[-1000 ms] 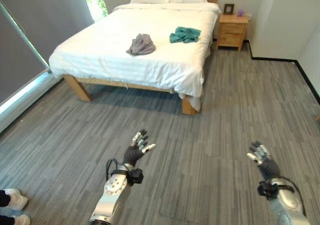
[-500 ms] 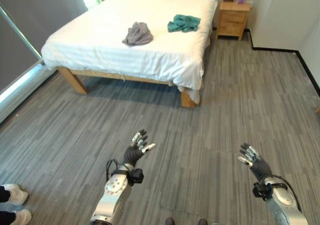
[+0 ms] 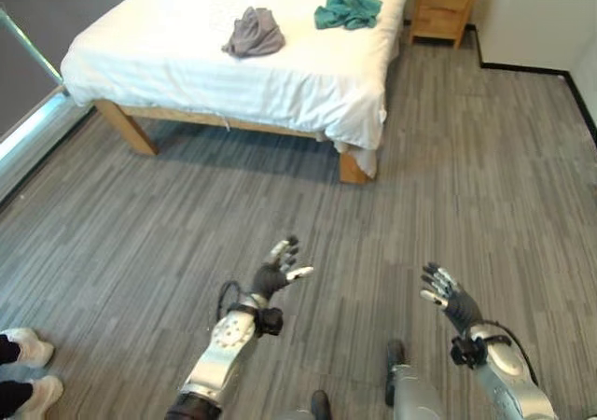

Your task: Pick up bed clothes into laundry basket.

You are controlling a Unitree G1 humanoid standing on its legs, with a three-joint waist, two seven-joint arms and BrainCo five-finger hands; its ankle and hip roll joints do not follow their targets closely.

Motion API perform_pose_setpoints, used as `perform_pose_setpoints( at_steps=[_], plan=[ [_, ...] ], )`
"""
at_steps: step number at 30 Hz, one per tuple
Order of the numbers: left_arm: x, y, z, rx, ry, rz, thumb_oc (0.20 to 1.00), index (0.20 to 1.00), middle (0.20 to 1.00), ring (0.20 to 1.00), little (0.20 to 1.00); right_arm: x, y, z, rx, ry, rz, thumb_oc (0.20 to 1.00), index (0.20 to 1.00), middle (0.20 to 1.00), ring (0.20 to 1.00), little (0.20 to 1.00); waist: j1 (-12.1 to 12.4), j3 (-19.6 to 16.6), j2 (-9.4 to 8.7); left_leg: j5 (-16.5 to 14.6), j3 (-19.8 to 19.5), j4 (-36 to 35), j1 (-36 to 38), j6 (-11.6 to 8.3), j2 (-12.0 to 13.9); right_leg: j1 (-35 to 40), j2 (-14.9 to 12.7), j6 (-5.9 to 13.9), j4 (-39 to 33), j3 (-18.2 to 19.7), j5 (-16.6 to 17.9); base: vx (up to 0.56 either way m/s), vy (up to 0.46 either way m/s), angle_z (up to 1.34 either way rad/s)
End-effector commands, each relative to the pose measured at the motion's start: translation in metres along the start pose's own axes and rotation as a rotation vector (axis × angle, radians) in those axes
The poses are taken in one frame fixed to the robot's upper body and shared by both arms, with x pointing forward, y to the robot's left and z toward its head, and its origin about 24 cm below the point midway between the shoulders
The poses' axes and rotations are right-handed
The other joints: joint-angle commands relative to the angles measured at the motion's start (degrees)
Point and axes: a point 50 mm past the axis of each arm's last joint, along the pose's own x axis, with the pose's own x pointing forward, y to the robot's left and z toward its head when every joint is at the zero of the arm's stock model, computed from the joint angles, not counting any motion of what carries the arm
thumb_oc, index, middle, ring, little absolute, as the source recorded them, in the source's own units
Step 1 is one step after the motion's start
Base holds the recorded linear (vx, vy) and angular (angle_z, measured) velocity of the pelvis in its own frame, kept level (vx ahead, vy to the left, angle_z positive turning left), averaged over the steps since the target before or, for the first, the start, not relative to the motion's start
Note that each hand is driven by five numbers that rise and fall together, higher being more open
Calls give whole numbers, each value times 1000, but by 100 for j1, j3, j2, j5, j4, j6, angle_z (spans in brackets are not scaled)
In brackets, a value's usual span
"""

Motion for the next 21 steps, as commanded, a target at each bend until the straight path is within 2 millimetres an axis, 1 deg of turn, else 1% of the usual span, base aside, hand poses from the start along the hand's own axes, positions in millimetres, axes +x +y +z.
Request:
perform_pose_setpoints(
  at_steps=[1, 2, 3, 4, 5, 6, 7, 8, 9, 10, 11, 12, 13, 14, 15, 16, 17, 18, 19, 20, 21],
  plan=[
    [6, -16, 17, 70, -83, -116, 1000, 1000, 1000, 1000, 1000, 3, -3, 19, 9, -100, 5, 1000, 1000, 1000, 1000, 1000, -161, -354, 36, 7, -452, 116, 1447, -620, 308, 209, 252, 129, -241, -648, 1297, 493, -185, 70],
    [5, -16, 15, 84, -73, -116, 1000, 1000, 1000, 1000, 1000, 3, -3, 18, 19, -98, 4, 1000, 1000, 1000, 1000, 1000, -171, -401, 60, 379, -414, 522, 1433, -768, 452, 320, 369, 10, -123, -728, 1261, 492, -189, 65],
    [5, -16, 14, 84, -73, -115, 1000, 1000, 1000, 1000, 1000, 3, -4, 18, 19, -98, 4, 1000, 1000, 1000, 1000, 1000, -178, -400, 76, 368, -418, 532, 1432, -780, 474, 324, 385, 2, -116, -743, 1249, 488, -271, 47],
    [7, -22, 11, 54, -56, -131, 1000, 1000, 1000, 1000, 1000, 2, -6, 17, 64, -102, -20, 1000, 1000, 1000, 1000, 1000, -252, -433, 121, 1499, -286, 1948, 969, -1181, 778, 638, 553, -254, -16, -773, 1023, 492, -339, 15],
    [9, -23, 13, 34, -60, -127, 1000, 1000, 1000, 1000, 1000, 3, -8, 21, 80, -123, -29, 1000, 1000, 1000, 1000, 1000, -231, -413, 20, 1879, -237, 3048, 517, -1200, 806, 890, 562, -442, -57, -795, 881, 478, -337, 27],
    [10, -23, 13, 34, -60, -127, 1000, 1000, 1000, 1000, 1000, 3, -8, 21, 81, -123, -29, 1000, 1000, 1000, 1000, 1000, -252, -426, -1, 1892, -262, 3062, 477, -1198, 783, 869, 532, -442, -56, -807, 888, 331, -296, 28],
    [10, -24, 14, 10, -61, -127, 1000, 1000, 1000, 1000, 1000, 5, -10, 28, 104, -150, -38, 1000, 1000, 1000, 1000, 1000, -202, -360, -111, 2098, -86, 3986, 11, -1119, 810, 1142, 582, -616, -96, -778, 708, 284, -305, 19],
    [11, -25, 17, 5, -68, -139, 1000, 1000, 1000, 1000, 1000, 4, -12, 30, 111, -165, -41, 1000, 1000, 1000, 1000, 1000, -93, -233, -221, 2149, 89, 4718, -392, -1049, 837, 1421, 625, -771, -148, -721, 551, 454, -446, -21],
    [14, -26, 22, 26, -80, -154, 1000, 1000, 1000, 1000, 1000, 5, -16, 31, 87, -156, -48, 1000, 1000, 1000, 1000, 1000, -2, -143, -317, 2089, 269, 5229, -692, -915, 1014, 1608, 646, -901, -143, -668, 363, 473, -382, -35],
    [18, -28, 26, 62, -92, -170, 1000, 1000, 1000, 1000, 1000, 6, -21, 33, 50, -152, -73, 1000, 1000, 1000, 1000, 1000, 110, -62, -346, 2029, 366, 5345, -991, -886, 1146, 1822, 692, -986, -141, -549, 210, 496, -292, -29],
    [20, -28, 30, 77, -106, -173, 1000, 1000, 1000, 1000, 1000, 5, -27, 34, 26, -151, -102, 1000, 1000, 1000, 1000, 1000, 216, 15, -396, 1997, 449, 5241, -1415, -864, 1310, 2013, 683, -976, -147, -504, 115, 330, -147, -48],
    [21, -28, 30, 78, -107, -173, 1000, 1000, 1000, 1000, 1000, 6, -27, 35, 26, -152, -102, 1000, 1000, 1000, 1000, 1000, 215, 9, -406, 2008, 453, 5238, -1431, -855, 1300, 1997, 671, -975, -147, -506, 122, 455, -51, -33],
    [23, -31, 31, 39, -112, -177, 1000, 1000, 1000, 1000, 1000, 6, -31, 39, 39, -171, -119, 1000, 1000, 1000, 1000, 1000, 316, 10, -412, 1945, 514, 4724, -1815, -900, 1447, 2268, 630, -918, -184, -459, -18, 674, 52, -42],
    [22, -33, 29, -5, -110, -186, 1000, 1000, 1000, 1000, 1000, 3, -33, 43, 42, -191, -115, 1000, 1000, 1000, 1000, 1000, 363, -89, -366, 2028, 862, 3626, -1983, -1004, 1654, 2534, 617, -827, -229, -504, -143, 688, 49, 1],
    [22, -34, 28, -6, -109, -187, 1000, 1000, 1000, 1000, 1000, 2, -34, 43, 41, -190, -115, 1000, 1000, 1000, 1000, 1000, 374, -91, -383, 2037, 884, 3581, -1939, -1009, 1631, 2553, 596, -822, -240, -498, -149, 772, 108, -9],
    [22, -36, 26, -13, -102, -195, 1000, 1000, 1000, 1000, 1000, 1, -34, 43, 33, -194, -118, 1000, 1000, 1000, 1000, 1000, 425, -175, -276, 2015, 1333, 2177, -2002, -1016, 1465, 2821, 643, -694, -311, -513, -332, 395, 67, -7],
    [22, -36, 26, -13, -102, -195, 1000, 1000, 1000, 1000, 1000, 1, -34, 43, 33, -194, -118, 1000, 1000, 1000, 1000, 1000, 434, -179, -292, 2059, 1364, 2100, -1966, -1002, 1436, 2814, 620, -688, -314, -504, -321, 888, 146, -3],
    [20, -34, 22, 3, -90, -188, 1000, 1000, 1000, 1000, 1000, 2, -29, 37, 21, -174, -99, 1000, 1000, 1000, 1000, 1000, 592, -337, -215, 2028, 1405, 637, -2068, -869, 873, 3193, 725, -539, -425, -435, -495, 503, 84, 4],
    [20, -34, 22, 3, -90, -188, 1000, 1000, 1000, 1000, 1000, 2, -29, 37, 21, -174, -98, 1000, 1000, 1000, 1000, 1000, 597, -342, -220, 2076, 1423, 555, -2031, -862, 855, 3188, 715, -534, -426, -429, -490, 646, 89, 21],
    [17, -34, 18, 5, -77, -192, 1000, 1000, 1000, 1000, 1000, 2, -27, 33, 13, -152, -92, 1000, 1000, 1000, 1000, 1000, 672, -396, -202, 2116, 1254, 231, -1973, -816, 681, 3331, 731, -514, -433, -355, -543, 343, 24, 10],
    [15, -34, 18, 23, -75, -191, 1000, 1000, 1000, 1000, 1000, 4, -26, 32, 8, -146, -78, 1000, 1000, 1000, 1000, 1000, 759, -460, -192, 2158, 1124, 48, -2056, -824, 577, 3445, 751, -491, -433, -288, -596, 528, 30, -24]
  ],
)
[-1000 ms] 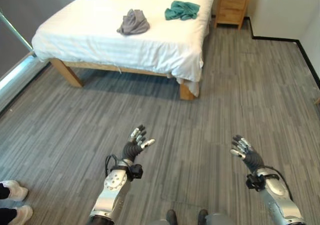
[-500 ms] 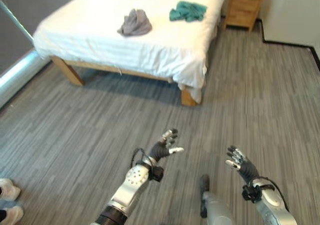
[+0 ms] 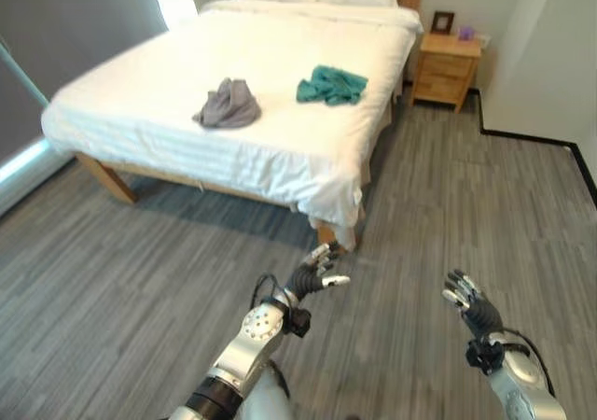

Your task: Pick up bed clothes into laundry basket.

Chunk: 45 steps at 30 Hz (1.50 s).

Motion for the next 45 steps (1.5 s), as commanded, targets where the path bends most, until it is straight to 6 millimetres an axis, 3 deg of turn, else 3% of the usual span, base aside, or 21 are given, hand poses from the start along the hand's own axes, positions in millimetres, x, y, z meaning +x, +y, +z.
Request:
perform_pose_setpoints(
  at_steps=[1, 4, 6, 7, 8, 9, 11, 13, 16, 17, 19, 22, 25, 26, 29, 31, 32, 34, 35, 37, 45],
  plan=[
    [1, -1, 24, 29, -121, -27, 1000, 1000, 1000, 1000, 1000, 8, 7, 31, -36, -138, 73, 1000, 1000, 1000, 1000, 1000, 441, -51, 15, 589, -121, -603, 578, -126, -204, 436, -548, 744, 56, 536, 198, 578, 52, -47],
    [-6, 5, 21, 40, -110, -8, 1000, 1000, 1000, 1000, 1000, 10, 21, 23, 21, -119, 110, 1000, 1000, 1000, 1000, 1000, 511, -266, -150, 243, 20, -483, 807, 255, -408, 514, -885, 950, 573, 672, 328, 596, 141, -55],
    [-6, 7, 25, 64, -118, -4, 1000, 1000, 1000, 1000, 1000, 14, 35, 23, 66, -135, 136, 1000, 1000, 1000, 1000, 1000, 555, -209, -291, -228, 138, -247, 1076, 579, -610, -10, -1220, 1426, 2329, 908, 1627, 503, 198, -22],
    [-6, 7, 25, 65, -118, -4, 1000, 1000, 1000, 1000, 1000, 14, 35, 23, 66, -136, 136, 1000, 1000, 1000, 1000, 1000, 581, -217, -278, -225, 160, -240, 1062, 578, -582, -38, -1203, 1423, 2329, 939, 1645, 418, 245, -16],
    [-7, 10, 29, 68, -130, 3, 1000, 1000, 1000, 1000, 1000, 14, 40, 21, 84, -130, 156, 1000, 1000, 1000, 1000, 1000, 475, -23, -113, -468, 32, -389, 1614, 759, -611, -752, -1252, 1469, 3672, 938, 2119, 396, 241, -22],
    [-9, 13, 31, 72, -138, 16, 1000, 1000, 1000, 1000, 1000, 15, 40, 21, 58, -129, 156, 1000, 1000, 1000, 1000, 1000, 411, 73, 28, -532, 12, -433, 1811, 805, -527, -1033, -1243, 1443, 4067, 868, 2278, 395, 238, -17],
    [-12, 17, 31, 87, -137, 31, 1000, 1000, 1000, 1000, 1000, 16, 41, 23, 24, -130, 162, 1000, 1000, 1000, 1000, 1000, 334, 177, 128, -628, -73, -498, 2008, 849, -493, -1376, -1199, 1385, 4433, 883, 2069, 363, 112, 24],
    [-17, 29, 29, 102, -128, 81, 1000, 1000, 1000, 1000, 1000, 14, 40, 22, 38, -129, 162, 1000, 1000, 1000, 1000, 1000, 172, 247, 183, -790, -380, -669, 2513, 788, -565, -2045, -1359, 1207, 4018, 738, 1446, 584, 61, 42],
    [-24, 34, 27, 86, -122, 99, 1000, 1000, 1000, 1000, 1000, 10, 33, 21, 14, -122, 154, 1000, 1000, 1000, 1000, 1000, 104, 231, 162, -921, -590, -711, 2679, 662, -549, -2073, -1530, 1146, 3113, 525, 1294, 463, -120, 64],
    [-27, 36, 23, 86, -112, 108, 1000, 1000, 1000, 1000, 1000, 8, 23, 20, -22, -113, 119, 1000, 1000, 1000, 1000, 1000, 47, 188, 38, -1067, -745, -723, 2800, 544, -613, -2196, -1471, 1193, 1983, 680, 1295, 454, -188, 53],
    [-28, 39, 19, 79, -104, 128, 1000, 1000, 1000, 1000, 1000, 6, 15, 22, -31, -118, 89, 1000, 1000, 1000, 1000, 1000, -92, 179, -13, -1195, -1019, -723, 2947, 415, -547, -2139, -1258, 1299, 1094, 1188, 1367, 555, -227, 64],
    [-27, 39, 20, 63, -117, 135, 1000, 1000, 1000, 1000, 1000, 6, 9, 31, -55, -150, 76, 1000, 1000, 1000, 1000, 1000, -168, 144, -73, -1313, -1371, -723, 3118, 283, -372, -2217, -1091, 1465, 885, 1848, 1525, 406, -215, 98],
    [-32, 42, 14, 47, -101, 145, 1000, 1000, 1000, 1000, 1000, 7, 4, 40, -70, -176, 72, 1000, 1000, 1000, 1000, 1000, -93, 95, -92, -1213, -1531, -714, 3246, 192, -149, -2040, -1015, 1304, 905, 1650, 1313, 280, -258, 71],
    [-35, 43, 9, -20, -98, 166, 1000, 1000, 1000, 1000, 1000, 8, -4, 53, -81, -224, 44, 1000, 1000, 1000, 1000, 1000, -16, 126, -112, -737, -1406, 36, 2926, 2, 110, -1828, -990, 1168, 775, 1355, 1280, 182, -301, 9],
    [-43, 49, 5, -154, -117, 219, 1000, 1000, 1000, 1000, 1000, 7, -22, 76, -105, -309, -21, 1000, 1000, 1000, 1000, 1000, 46, 392, -359, -394, -1338, 1748, 1902, 8, 206, -1359, -1109, 825, 578, 772, 1216, 163, -347, 92],
    [-49, 50, 0, -175, -109, 232, 1000, 1000, 1000, 1000, 1000, 5, -28, 81, -125, -317, -42, 1000, 1000, 1000, 1000, 1000, 85, 423, -405, -405, -1161, 1730, 1831, 36, 237, -1227, -1116, 789, 535, 660, 1142, 169, -154, 92],
    [-55, 52, -6, -174, -87, 249, 1000, 1000, 1000, 1000, 1000, -2, -42, 87, -154, -332, -103, 1000, 1000, 1000, 1000, 1000, 113, 402, -402, -346, -415, 1250, 1633, -17, 419, -1002, -1182, 805, 447, 362, 1017, 204, -98, 60],
    [-56, 52, -7, -176, -82, 253, 1000, 1000, 1000, 1000, 1000, -5, -45, 89, -157, -340, -113, 1000, 1000, 1000, 1000, 1000, 116, 372, -380, -308, -127, 917, 1549, -67, 432, -917, -1199, 829, 392, 227, 962, 187, -84, 71],
    [-56, 52, -9, -178, -78, 261, 1000, 1000, 1000, 1000, 1000, -10, -44, 89, -143, -359, -115, 1000, 1000, 1000, 1000, 1000, 93, 306, -272, -303, 444, 353, 1411, -79, 289, -809, -1121, 866, 355, -51, 851, 114, -43, 99],
    [-56, 53, -5, -181, -99, 280, 1000, 1000, 1000, 1000, 1000, -9, -30, 75, -86, -330, -66, 1000, 1000, 1000, 1000, 1000, 78, 259, -177, -247, 107, 57, 1613, -86, 95, -798, -1095, 878, 397, -119, 793, 178, 29, 80],
    [-69, 60, -7, -209, -128, 367, 1000, 1000, 1000, 1000, 1000, -13, -3, 34, 52, -219, 15, 1000, 1000, 1000, 1000, 1000, -19, 28, -76, -510, 245, -684, 2226, 76, -161, -693, -1196, 998, 214, -186, 868, 111, 90, -9]
  ],
)
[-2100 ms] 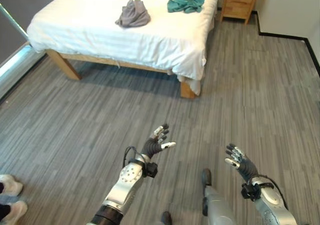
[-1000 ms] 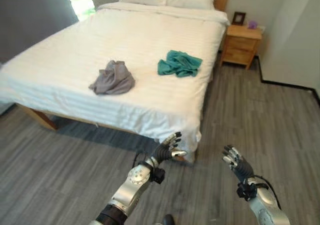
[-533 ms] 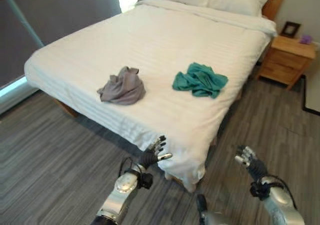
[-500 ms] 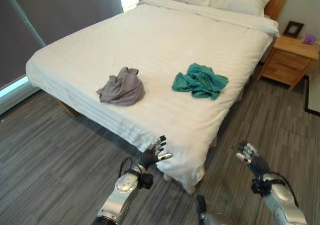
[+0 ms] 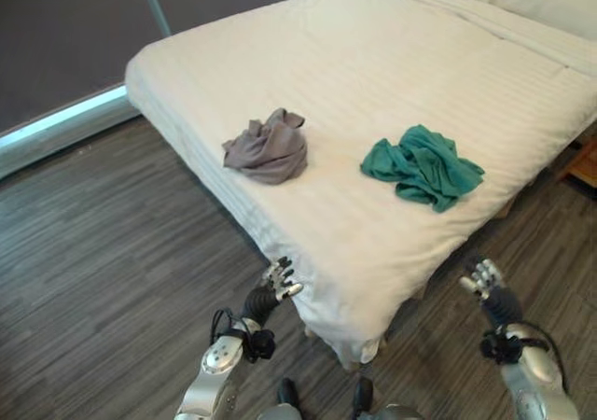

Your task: Pick up bed clothes into laundry basket.

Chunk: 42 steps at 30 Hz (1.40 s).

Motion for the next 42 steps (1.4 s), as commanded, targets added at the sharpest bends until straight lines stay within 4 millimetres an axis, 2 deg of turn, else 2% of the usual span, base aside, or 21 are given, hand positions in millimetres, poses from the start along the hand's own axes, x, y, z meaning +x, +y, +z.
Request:
perform_pose_setpoints(
  at_steps=[1, 7, 8, 9, 11, 12, 13, 17, 19, 21, 22, 24, 26, 27, 28, 30, 31, 34, 38, 40, 42],
  plan=[
    [-5, 17, 25, -3, -155, 77, 1000, 1000, 1000, 1000, 1000, 8, 13, 17, 66, -103, 69, 1000, 1000, 1000, 1000, 1000, 54, -276, -83, 175, -88, 38, 206, -173, 44, 371, -696, 700, 229, -8, 172, 68, 116, -4],
    [-2, 16, 27, 12, -168, 86, 1000, 1000, 1000, 1000, 1000, 10, 21, 17, 134, -123, 94, 1000, 1000, 1000, 1000, 1000, 30, -300, -51, 43, -67, 38, 279, -112, -59, 342, -769, 760, 296, 53, 202, 34, 68, 0],
    [-1, 48, 51, -37, -304, 303, 1000, 1000, 1000, 1000, 1000, 7, -25, 21, 98, -110, -93, 1000, 1000, 1000, 1000, 1000, 156, 158, -224, 764, -588, 2400, -795, -613, 898, 632, -598, 364, 184, 400, -176, 16, 42, -1],
    [-1, 48, 51, -38, -304, 303, 1000, 1000, 1000, 1000, 1000, 7, -25, 21, 98, -110, -93, 1000, 1000, 1000, 1000, 1000, 160, 169, -217, 737, -588, 2427, -787, -615, 907, 652, -592, 367, 178, 402, -181, -17, 14, -10],
    [5, 43, 50, -35, -291, 298, 1000, 1000, 1000, 1000, 1000, 7, -25, 17, 115, -112, -122, 1000, 1000, 1000, 1000, 1000, 16, 62, -104, 573, -352, 1984, -572, -594, 782, 642, -522, 413, 234, 244, -196, -25, 88, -17],
    [12, 37, 52, -32, -301, 281, 1000, 1000, 1000, 1000, 1000, 8, -22, 18, 146, -138, -141, 1000, 1000, 1000, 1000, 1000, -119, -76, 57, 344, -66, 726, 36, -473, 469, 535, -506, 533, 331, 190, -188, -37, 174, -1],
    [13, 36, 54, -25, -311, 274, 1000, 1000, 1000, 1000, 1000, 9, -21, 14, 172, -133, -155, 1000, 1000, 1000, 1000, 1000, -127, -128, 50, 349, -152, 570, 85, -461, 390, 442, -482, 523, 201, 141, -19, -25, 154, 23],
    [12, 40, 63, -20, -340, 275, 1000, 1000, 1000, 1000, 1000, 11, -27, 11, 162, -99, -186, 1000, 1000, 1000, 1000, 1000, -127, -228, -48, 188, -181, 589, 35, -402, 287, 457, -526, 579, 117, 66, 17, -20, 59, 23],
    [6, 45, 61, -25, -330, 296, 1000, 1000, 1000, 1000, 1000, 16, -37, 19, 69, -81, -190, 1000, 1000, 1000, 1000, 1000, -54, -233, -93, 44, -255, 507, 117, -295, 196, 453, -609, 632, 228, 54, -11, 12, 136, 3],
    [0, 53, 55, -6, -299, 326, 1000, 1000, 1000, 1000, 1000, 20, -48, 30, 14, -94, -216, 1000, 1000, 1000, 1000, 1000, 34, -151, -116, -53, -266, 445, 196, -171, 140, 240, -743, 699, 863, 101, -34, -13, 149, 3],
    [-8, 60, 52, 47, -265, 344, 1000, 1000, 1000, 1000, 1000, 25, -60, 47, -59, -123, -247, 1000, 1000, 1000, 1000, 1000, 78, -9, -119, -133, -322, 363, 326, -34, 51, -159, -885, 925, 1858, 241, 224, -26, 200, 1],
    [-14, 67, 53, 102, -247, 343, 1000, 1000, 1000, 1000, 1000, 29, -73, 66, -145, -148, -280, 1000, 1000, 1000, 1000, 1000, 42, 137, -67, -113, -431, 292, 356, 39, 68, -627, -868, 1062, 2531, 559, 477, 8, 143, 7],
    [-14, 69, 54, 130, -232, 303, 1000, 1000, 1000, 1000, 1000, 25, -107, 80, -277, -92, -369, 1000, 1000, 1000, 1000, 1000, -8, 147, -72, -146, -702, 161, 465, -3, -12, -737, -634, 987, 2061, 1077, 217, 111, 29, 45],
    [-14, 69, 54, 129, -234, 303, 1000, 1000, 1000, 1000, 1000, 25, -107, 80, -278, -93, -368, 1000, 1000, 1000, 1000, 1000, -10, 145, -60, -127, -700, 159, 450, -6, -1, -738, -621, 979, 2026, 1074, 254, 184, -15, 73],
    [-14, 69, 57, 130, -234, 278, 1000, 1000, 1000, 1000, 1000, 22, -131, 98, -387, -65, -443, 1000, 1000, 1000, 1000, 1000, 9, 109, -70, -167, -904, 73, 486, -54, -42, -804, -658, 904, 1246, 1276, 265, 200, -40, 70],
    [-11, 66, 60, 144, -241, 249, 1000, 1000, 1000, 1000, 1000, 18, -157, 122, -499, -37, -538, 1000, 1000, 1000, 1000, 1000, -67, 146, -93, -270, -1151, 42, 593, -61, -92, -976, -638, 942, 724, 1512, 517, 240, -22, 62],
    [-11, 66, 60, 142, -242, 250, 1000, 1000, 1000, 1000, 1000, 19, -157, 124, -502, -40, -537, 1000, 1000, 1000, 1000, 1000, -80, 158, -70, -290, -1157, 44, 604, -59, -84, -955, -631, 948, 713, 1503, 512, 169, -22, 51],
    [-9, 55, 49, 99, -205, 196, 1000, 1000, 1000, 1000, 1000, 9, -193, 150, -548, 42, -692, 1000, 1000, 1000, 1000, 1000, 174, 182, -229, -305, -1518, 53, 589, -89, -163, -676, -694, 904, 551, 1395, 637, 97, -98, 60],
    [-12, 45, 33, 42, -148, 152, 1000, 1000, 1000, 1000, 1000, 14, -203, 170, -697, 158, -721, 1000, 1000, 1000, 1000, 1000, 252, 159, -189, -266, -1634, 38, 489, -129, -131, -460, -653, 849, 251, 1193, 614, 72, -84, 68],
    [-17, 39, 26, 39, -111, 110, 1000, 1000, 1000, 1000, 1000, 19, -204, 199, -827, 190, -765, 1000, 1000, 1000, 1000, 1000, 402, 208, -112, -180, -1771, 38, 286, -169, -108, -432, -641, 810, 140, 1004, 602, -20, -72, 27],
    [-16, 38, 26, 34, -111, 101, 1000, 1000, 1000, 1000, 1000, 26, -199, 209, -870, 179, -762, 1000, 1000, 1000, 1000, 1000, 391, 240, -71, -147, -1825, 38, 194, -180, -110, -460, -639, 798, 132, 953, 587, -39, -56, 30]
  ],
)
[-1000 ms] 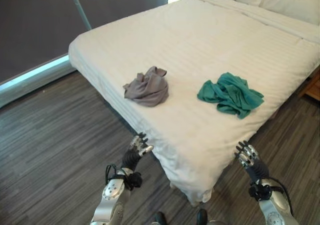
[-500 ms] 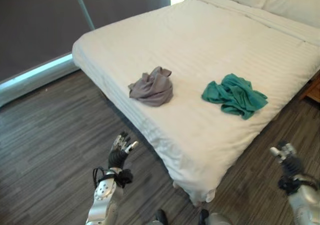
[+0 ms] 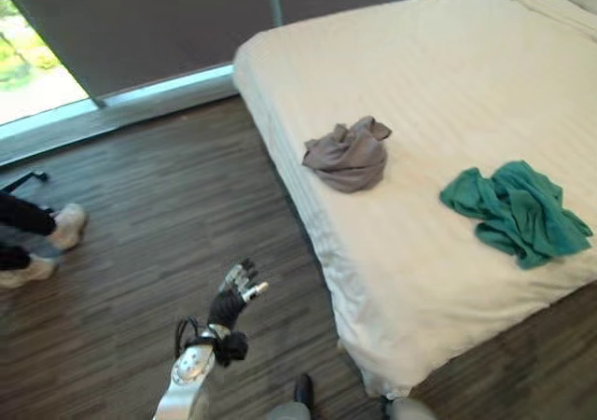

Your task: Pick up bed clothes into laundry basket.

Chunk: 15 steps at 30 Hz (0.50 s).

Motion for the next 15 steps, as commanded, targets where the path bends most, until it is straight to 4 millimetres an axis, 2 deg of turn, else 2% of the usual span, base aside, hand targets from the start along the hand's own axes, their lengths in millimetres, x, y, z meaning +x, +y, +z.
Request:
perform_pose_setpoints(
  at_steps=[1, 2, 3, 4, 6, 8, 9, 11, 13, 15],
  plan=[
    [9, 2, 41, 10, -160, -49, 1000, 1000, 1000, 1000, 1000, 4, -31, 75, -97, -184, -126, 1000, 1000, 1000, 1000, 1000, 363, 125, -339, -9, -98, 35, 134, -302, -113, -288, -282, 386, 133, 86, 334, -53, -56, 25],
    [9, 2, 42, 11, -165, -48, 1000, 1000, 1000, 1000, 1000, 3, -33, 89, -116, -225, -139, 1000, 1000, 1000, 1000, 1000, 386, 182, -311, 25, -116, 35, 42, -315, -122, -348, -286, 377, 116, 80, 349, -53, -56, 23],
    [9, 2, 42, 9, -166, -47, 1000, 1000, 1000, 1000, 1000, 3, -33, 90, -117, -227, -139, 1000, 1000, 1000, 1000, 1000, 371, 175, -304, 28, -118, 35, 30, -315, -122, -360, -286, 377, 118, 79, 350, -88, -35, 15],
    [11, 2, 44, 15, -171, -45, 1000, 1000, 1000, 1000, 1000, -1, -36, 121, -173, -318, -166, 1000, 1000, 1000, 1000, 1000, 403, 264, -253, 84, -109, 35, -150, -345, -131, -523, -292, 371, 102, 67, 382, -72, -29, 7],
    [13, 0, 45, 16, -178, -46, 1000, 1000, 1000, 1000, 1000, -7, -38, 152, -196, -410, -200, 1000, 1000, 1000, 1000, 1000, 427, 302, -184, 142, -100, 35, -322, -377, -133, -687, -287, 361, 102, 74, 398, -63, -32, 3],
    [15, -3, 47, 15, -185, -50, 1000, 1000, 1000, 1000, 1000, -12, -29, 174, -191, -485, -195, 1000, 1000, 1000, 1000, 1000, 434, 348, -138, 180, -73, 35, -452, -402, -138, -822, -272, 354, 102, 93, 414, -37, -25, 6],
    [15, -3, 47, 14, -185, -49, 1000, 1000, 1000, 1000, 1000, -12, -28, 174, -191, -486, -196, 1000, 1000, 1000, 1000, 1000, 430, 342, -136, 181, -70, 35, -460, -402, -137, -832, -271, 353, 102, 96, 415, -31, -17, 1],
    [19, -6, 48, 22, -187, -58, 1000, 1000, 1000, 1000, 1000, -20, -7, 203, -247, -593, -144, 1000, 1000, 1000, 1000, 1000, 457, 430, -108, 237, -15, 35, -622, -433, -118, -1005, -227, 328, 102, 159, 438, -46, -41, 1],
    [21, -8, 49, 26, -191, -63, 1000, 1000, 1000, 1000, 1000, -19, 0, 205, -276, -584, -125, 1000, 1000, 1000, 1000, 1000, 484, 479, -72, 269, -25, 35, -709, -443, -122, -1084, -223, 318, 102, 169, 450, -74, -44, -10],
    [25, -13, 57, 13, -226, -80, 1000, 1000, 1000, 1000, 1000, -11, 8, 199, -337, -509, -114, 1000, 1000, 1000, 1000, 1000, 545, 623, 68, 351, -74, 35, -950, -467, -162, -1298, -243, 302, 102, 171, 486, -100, -36, -5]
  ],
)
